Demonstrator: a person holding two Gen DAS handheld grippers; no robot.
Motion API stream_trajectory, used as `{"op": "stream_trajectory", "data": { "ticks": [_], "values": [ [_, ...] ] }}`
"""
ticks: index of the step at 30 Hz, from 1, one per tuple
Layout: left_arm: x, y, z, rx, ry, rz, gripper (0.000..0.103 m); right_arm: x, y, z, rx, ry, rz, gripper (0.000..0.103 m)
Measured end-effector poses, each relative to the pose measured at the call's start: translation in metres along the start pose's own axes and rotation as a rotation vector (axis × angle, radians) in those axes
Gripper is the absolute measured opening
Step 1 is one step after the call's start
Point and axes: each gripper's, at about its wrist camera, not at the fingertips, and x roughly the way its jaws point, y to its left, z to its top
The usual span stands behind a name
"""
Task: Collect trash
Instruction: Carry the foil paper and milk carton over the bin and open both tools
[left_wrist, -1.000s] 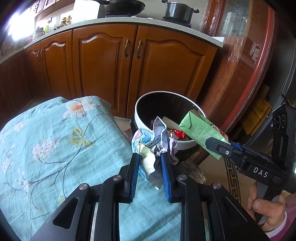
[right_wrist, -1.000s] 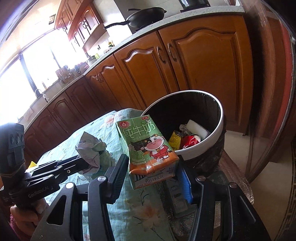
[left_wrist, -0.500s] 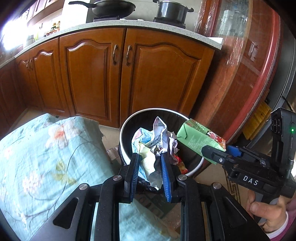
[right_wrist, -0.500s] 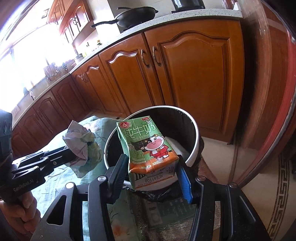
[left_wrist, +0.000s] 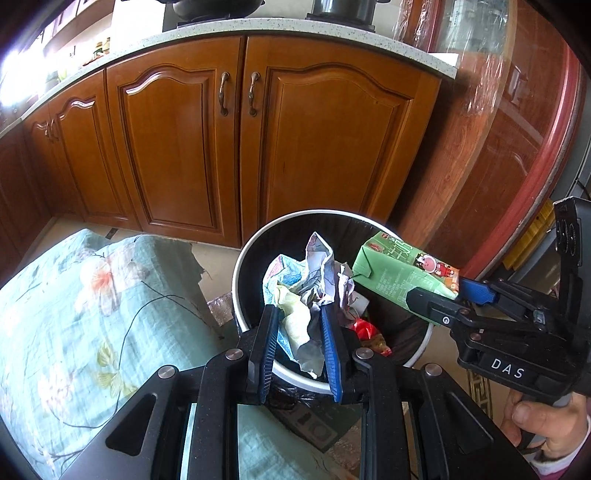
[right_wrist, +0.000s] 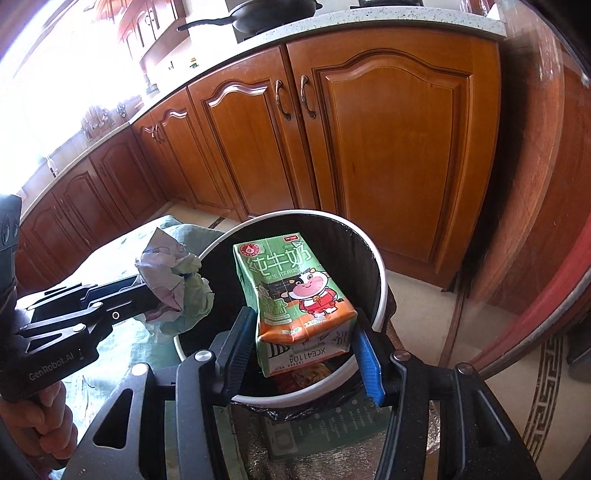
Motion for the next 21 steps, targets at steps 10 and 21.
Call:
{"op": "stream_trajectory", "data": {
  "ticks": [10,21],
  "values": [
    [0.018,-0.006,0.012,-0.006,0.025,0.008,0.023,0.014,-0.001,0.004,-0.029,0.046,-0.016,0.053],
    [0.022,-0.009,0.015,-0.002,0.037,0.013,0.024,0.024,0.001,0.007,-0.052,0.083,-0.026,0.049]
  ]
}}
